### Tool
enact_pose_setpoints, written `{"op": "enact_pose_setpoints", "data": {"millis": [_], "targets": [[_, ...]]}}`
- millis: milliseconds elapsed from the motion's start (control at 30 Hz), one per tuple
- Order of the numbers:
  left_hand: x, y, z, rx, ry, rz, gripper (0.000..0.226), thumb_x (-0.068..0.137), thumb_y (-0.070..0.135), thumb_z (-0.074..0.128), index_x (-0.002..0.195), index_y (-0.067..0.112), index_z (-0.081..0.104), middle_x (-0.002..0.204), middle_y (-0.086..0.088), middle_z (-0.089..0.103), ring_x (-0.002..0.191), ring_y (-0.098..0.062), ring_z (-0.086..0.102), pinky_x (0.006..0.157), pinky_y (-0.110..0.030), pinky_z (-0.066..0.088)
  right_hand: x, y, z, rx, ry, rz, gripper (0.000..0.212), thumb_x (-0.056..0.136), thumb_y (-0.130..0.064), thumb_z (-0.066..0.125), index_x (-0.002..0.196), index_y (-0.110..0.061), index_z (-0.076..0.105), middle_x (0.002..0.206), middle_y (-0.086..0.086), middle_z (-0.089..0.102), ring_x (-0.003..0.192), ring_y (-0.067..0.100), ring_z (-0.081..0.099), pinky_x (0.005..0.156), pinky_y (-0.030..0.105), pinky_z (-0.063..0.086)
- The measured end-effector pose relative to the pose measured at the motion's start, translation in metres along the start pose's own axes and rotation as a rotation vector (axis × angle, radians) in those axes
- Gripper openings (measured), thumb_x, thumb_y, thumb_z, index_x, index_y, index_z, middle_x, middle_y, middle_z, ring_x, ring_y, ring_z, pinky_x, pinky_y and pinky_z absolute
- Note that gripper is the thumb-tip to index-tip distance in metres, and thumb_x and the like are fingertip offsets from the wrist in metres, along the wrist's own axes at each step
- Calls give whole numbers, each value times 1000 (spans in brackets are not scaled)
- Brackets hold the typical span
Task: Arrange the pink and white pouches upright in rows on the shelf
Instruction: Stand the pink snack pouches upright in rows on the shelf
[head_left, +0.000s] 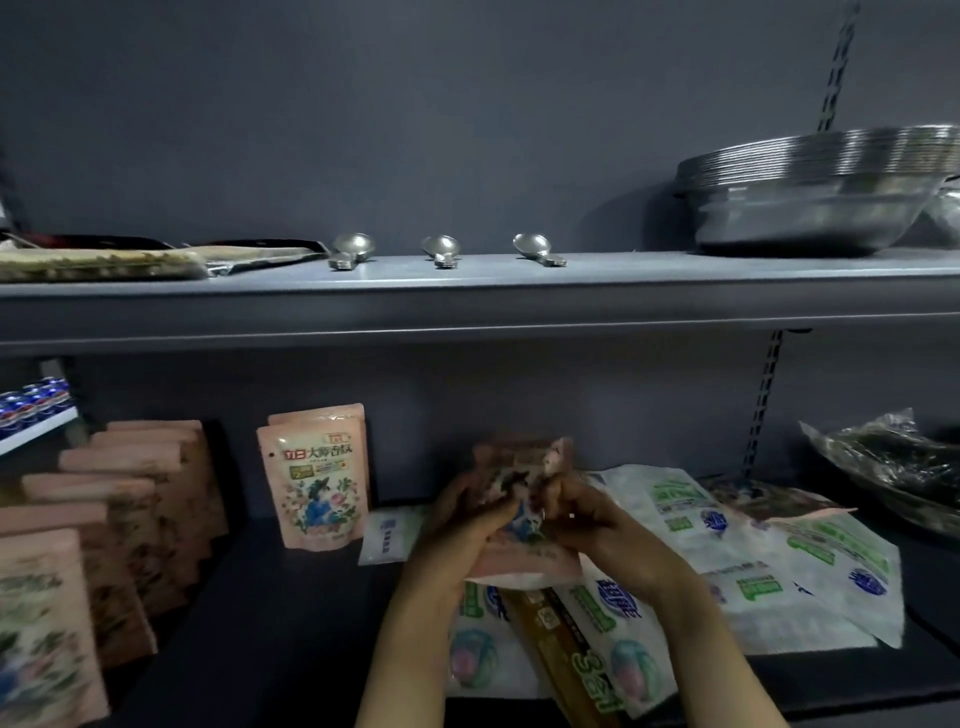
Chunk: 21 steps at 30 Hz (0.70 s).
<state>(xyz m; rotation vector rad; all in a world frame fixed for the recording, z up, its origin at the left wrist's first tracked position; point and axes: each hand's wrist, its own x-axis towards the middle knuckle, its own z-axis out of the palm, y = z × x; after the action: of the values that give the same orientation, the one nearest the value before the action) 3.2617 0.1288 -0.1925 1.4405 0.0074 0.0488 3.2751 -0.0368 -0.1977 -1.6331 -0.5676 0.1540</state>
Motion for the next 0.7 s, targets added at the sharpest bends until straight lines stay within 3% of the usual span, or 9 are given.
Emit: {"op": "enact_pose_setpoints", "data": {"millis": [67,133,200,333,467,633,700], "targets": [[-4,4,-13,-26,28,92,38,76,9,72,108,28,59,104,0,70,90,-13,68,64,-18,53,6,-5,14,6,26,-28,35,87,16,47,92,-19,49,91,-7,62,87,2,63,72,20,50],[-8,9,-25,11,28,178,33,78,7,71,101,28,60,101,-3,72,90,-17,69,69,-24,55,14,-6,29,30,85,-67,38,86,20,46,93,-15,32,99,4,55,82,0,62,65,19,51],[-15,13,-35,56,36,240,29,79,8,70,101,25,62,101,-4,73,91,-17,70,77,-30,56,21,-7,45,43,167,-72,42,87,14,50,93,-21,28,100,13,52,79,7,61,63,21,52],[-22,14,-61,106,72,336,26,80,7,69,103,18,64,98,3,74,92,-10,69,76,-23,56,32,-6,75,186,221,-115,42,86,11,55,104,-18,31,104,9,57,76,1,66,58,15,52],[-28,18,-89,153,140,368,27,80,5,69,105,10,63,100,0,72,94,-13,68,75,-24,57,44,-5,101,218,181,-47,42,84,3,62,115,-12,38,105,7,64,83,9,70,62,21,54],[-28,16,-125,259,185,298,35,80,11,70,109,24,59,101,13,68,95,-3,65,78,-16,53,61,-4,135,98,157,14,28,84,-1,64,104,-17,52,92,-2,67,79,6,67,61,18,51],[-27,11,-140,314,216,244,36,78,12,71,106,28,55,97,17,65,94,1,62,68,-7,50,68,-3,151,54,159,-2,27,84,2,63,97,-18,51,91,-2,64,80,5,64,62,15,50]]}}
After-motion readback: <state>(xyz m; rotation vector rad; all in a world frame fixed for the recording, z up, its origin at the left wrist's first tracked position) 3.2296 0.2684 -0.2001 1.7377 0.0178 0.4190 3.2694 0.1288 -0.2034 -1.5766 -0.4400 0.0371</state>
